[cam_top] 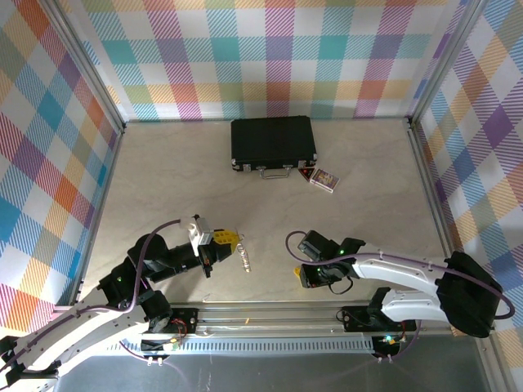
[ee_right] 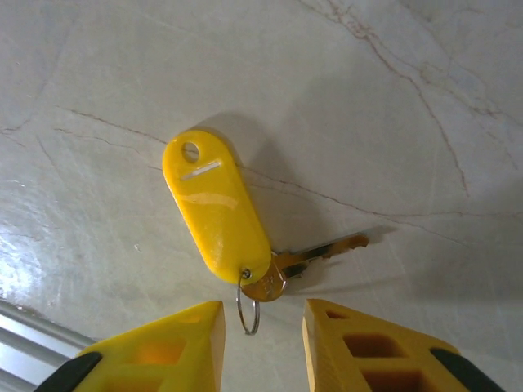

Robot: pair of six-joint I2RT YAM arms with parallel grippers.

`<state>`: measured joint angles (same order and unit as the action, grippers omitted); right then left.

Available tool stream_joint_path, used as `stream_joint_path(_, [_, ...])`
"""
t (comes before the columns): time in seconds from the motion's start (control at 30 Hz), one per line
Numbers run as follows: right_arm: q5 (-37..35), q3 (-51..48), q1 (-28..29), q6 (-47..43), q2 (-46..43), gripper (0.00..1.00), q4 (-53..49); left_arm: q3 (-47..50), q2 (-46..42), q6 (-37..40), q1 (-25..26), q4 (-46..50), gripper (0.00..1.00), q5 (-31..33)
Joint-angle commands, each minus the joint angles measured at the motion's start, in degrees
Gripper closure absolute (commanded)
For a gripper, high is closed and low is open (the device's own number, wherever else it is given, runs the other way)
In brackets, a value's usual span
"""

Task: Put the keys on the keyring

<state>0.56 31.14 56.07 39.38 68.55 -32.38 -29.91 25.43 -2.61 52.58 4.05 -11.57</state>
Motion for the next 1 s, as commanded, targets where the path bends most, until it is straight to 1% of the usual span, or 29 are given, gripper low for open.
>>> stream_joint_path(0.0, [-1.5, 1.1, 0.9, -1.6, 1.2, 0.71, 0.5, -1.3, -0.3, -1.0, -0.4, -3.7, 1.0, -1.3])
stream_joint_path(0.13, [-1.3, 1.6, 0.9, -2.3, 2.2, 0.75, 1.1, -1.1, -1.1, -1.7, -0.5, -3.7, 1.0, -1.1])
stream_joint_path(0.23, [-1.2, 2.1, 1.0, -2.8, 3.0, 0.81, 0.9, -0.7, -2.1, -2.1, -0.5, -3.7, 1.0, -0.8])
stream_joint_path(0.4, [-1.4, 2.8, 1.1, -3.0, 2.7, 0.88, 0.5, -0.5, -1.7, -2.6, -0.5, -3.7, 1.0, -0.9])
stream_joint_path(0.6, [-1.7, 6.6, 1.1, -3.8, 4.5, 0.99, -4.6, -0.8, -2.3, -3.0, -0.5, -2.8, 1.0, -0.6])
stream_joint_path(0.67, [-1.6, 10.5, 1.0, -4.3, 7.3, 1.0, -9.9, -1.1, -2.0, -2.8, -0.6, -2.8, 1.0, -0.6])
stream_joint_path(0.8, [0.8, 21.7, -0.2, -9.2, 18.0, 1.0, -22.0, -1.7, -2.5, -2.1, -0.6, -1.8, 1.0, 0.2])
stream_joint_path(0.9, [6.7, 29.3, -3.6, -15.5, 25.6, 1.0, -27.5, -1.1, -4.1, -2.3, -0.6, -1.4, 1.0, 0.5])
stream_joint_path(0.97, [11.5, 36.0, -6.3, -21.4, 31.4, 1.0, -33.9, -1.0, -4.8, -2.3, -0.6, -1.1, 1.0, 0.9])
